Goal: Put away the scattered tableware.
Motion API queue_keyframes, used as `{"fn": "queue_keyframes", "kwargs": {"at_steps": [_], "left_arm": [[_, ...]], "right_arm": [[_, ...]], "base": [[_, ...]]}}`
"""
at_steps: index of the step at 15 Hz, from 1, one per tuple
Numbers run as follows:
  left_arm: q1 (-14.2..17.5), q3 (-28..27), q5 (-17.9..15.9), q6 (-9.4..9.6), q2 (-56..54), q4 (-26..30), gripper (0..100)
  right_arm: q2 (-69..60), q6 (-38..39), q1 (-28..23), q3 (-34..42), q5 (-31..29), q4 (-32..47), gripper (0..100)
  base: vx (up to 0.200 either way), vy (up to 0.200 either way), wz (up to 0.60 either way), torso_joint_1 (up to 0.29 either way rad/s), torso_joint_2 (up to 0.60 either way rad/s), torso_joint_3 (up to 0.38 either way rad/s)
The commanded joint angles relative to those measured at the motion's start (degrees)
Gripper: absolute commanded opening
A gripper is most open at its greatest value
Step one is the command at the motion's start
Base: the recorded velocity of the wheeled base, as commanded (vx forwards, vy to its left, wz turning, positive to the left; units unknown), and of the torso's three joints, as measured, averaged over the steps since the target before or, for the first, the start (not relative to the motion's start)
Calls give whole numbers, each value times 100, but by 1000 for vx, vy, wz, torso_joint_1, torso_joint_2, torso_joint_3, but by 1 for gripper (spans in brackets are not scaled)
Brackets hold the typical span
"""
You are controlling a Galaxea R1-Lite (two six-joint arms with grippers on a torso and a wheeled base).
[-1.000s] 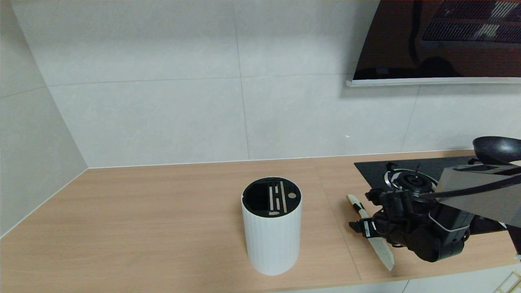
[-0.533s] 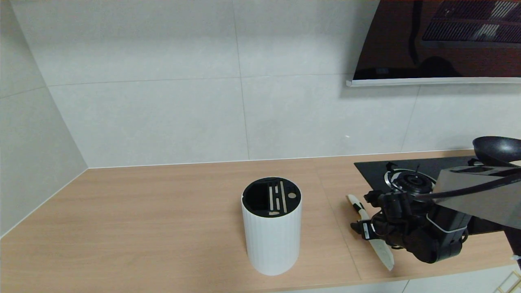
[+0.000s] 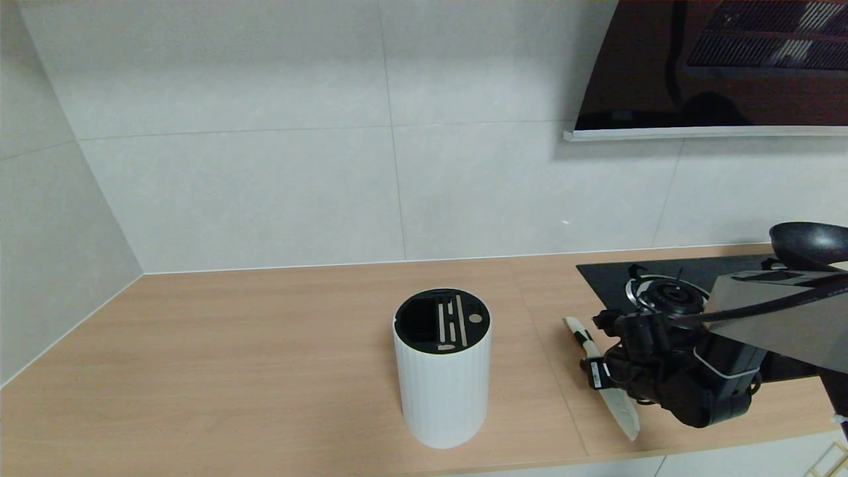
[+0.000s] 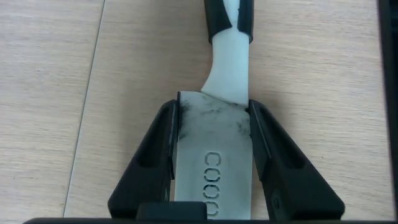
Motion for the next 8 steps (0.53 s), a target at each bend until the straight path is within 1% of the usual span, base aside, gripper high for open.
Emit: {"fn": "queue_keyframes", "kwargs": {"at_steps": [1, 2, 6, 8], "left_arm": [[0, -1, 1, 0, 2, -1, 100], [0, -1, 1, 0, 2, -1, 100], [0, -1, 1, 0, 2, -1, 100], [0, -1, 1, 26, 2, -1, 100]], "right_arm": [[-422, 125, 17, 57, -12, -6, 0], [-598, 204, 35, 92, -12, 29, 0], [-2233, 300, 377, 637, -21, 64, 0], [-2971, 309, 606, 795, -21, 336, 0]], "base": [[0, 0, 0, 0, 0, 0], [0, 0, 0, 0, 0, 0], [0, 0, 0, 0, 0, 0], [0, 0, 0, 0, 0, 0]]}}
